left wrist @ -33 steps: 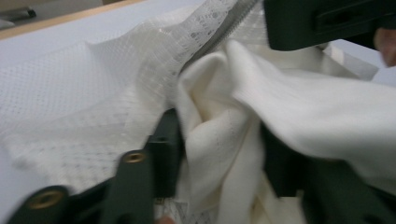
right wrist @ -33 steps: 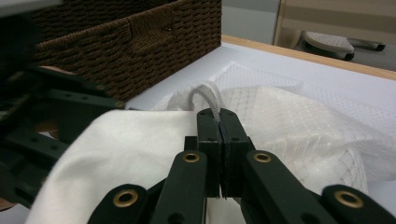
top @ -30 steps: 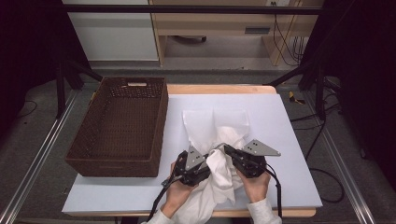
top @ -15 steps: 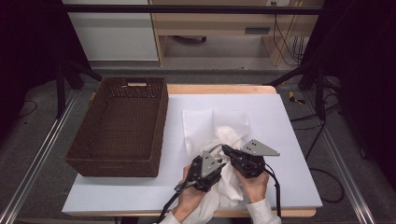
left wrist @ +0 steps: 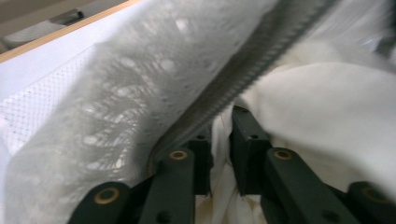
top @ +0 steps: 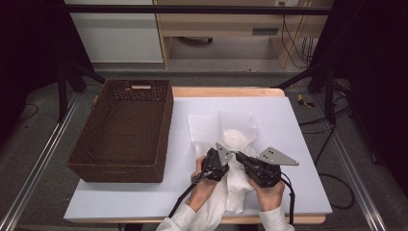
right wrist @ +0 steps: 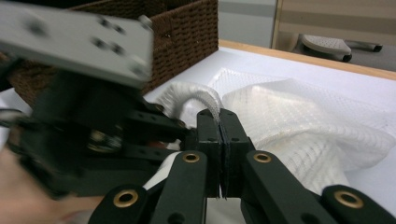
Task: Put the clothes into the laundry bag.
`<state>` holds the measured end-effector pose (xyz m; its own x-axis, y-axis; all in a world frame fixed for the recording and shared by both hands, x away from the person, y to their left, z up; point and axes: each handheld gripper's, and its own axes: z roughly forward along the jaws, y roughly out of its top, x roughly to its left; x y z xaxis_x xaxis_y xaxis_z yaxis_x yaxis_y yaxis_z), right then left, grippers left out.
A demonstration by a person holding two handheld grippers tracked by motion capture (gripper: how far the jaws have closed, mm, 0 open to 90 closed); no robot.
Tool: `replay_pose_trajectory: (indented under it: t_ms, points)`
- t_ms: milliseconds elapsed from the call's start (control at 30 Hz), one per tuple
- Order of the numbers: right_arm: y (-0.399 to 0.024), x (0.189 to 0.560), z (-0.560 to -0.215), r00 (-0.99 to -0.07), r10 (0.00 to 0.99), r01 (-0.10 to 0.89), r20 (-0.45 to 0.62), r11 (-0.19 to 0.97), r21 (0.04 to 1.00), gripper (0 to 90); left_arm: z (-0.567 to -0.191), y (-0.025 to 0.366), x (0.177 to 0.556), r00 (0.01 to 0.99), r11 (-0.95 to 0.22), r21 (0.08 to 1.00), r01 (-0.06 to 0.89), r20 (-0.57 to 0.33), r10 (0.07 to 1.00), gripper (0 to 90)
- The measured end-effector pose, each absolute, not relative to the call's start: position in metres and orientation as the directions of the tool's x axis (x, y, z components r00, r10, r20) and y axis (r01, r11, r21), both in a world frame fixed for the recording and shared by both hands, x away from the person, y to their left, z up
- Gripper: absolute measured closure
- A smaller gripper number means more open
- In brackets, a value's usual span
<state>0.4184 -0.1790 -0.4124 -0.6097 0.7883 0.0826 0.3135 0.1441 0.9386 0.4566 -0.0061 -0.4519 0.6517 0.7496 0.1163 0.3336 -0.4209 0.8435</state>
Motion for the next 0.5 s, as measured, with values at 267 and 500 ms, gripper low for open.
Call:
replay_pose_trajectory:
  t_ms: [267, 500]
  points:
    - [-0.173, 0.422, -0.417, -0.607, 0.792, 0.321, 0.069, 0.165, 0.933, 89.3, -0.429, 0.048, 0.421, 0.728, -0.320, 0.888, 0.330, -0.024, 0.685, 33.0]
    - [-0.169, 0.426, -0.419, -0.605, 0.794, 0.315, 0.063, 0.166, 0.934, 89.3, -0.432, 0.050, 0.393, 0.778, -0.369, 0.863, 0.344, -0.041, 0.627, 20.7]
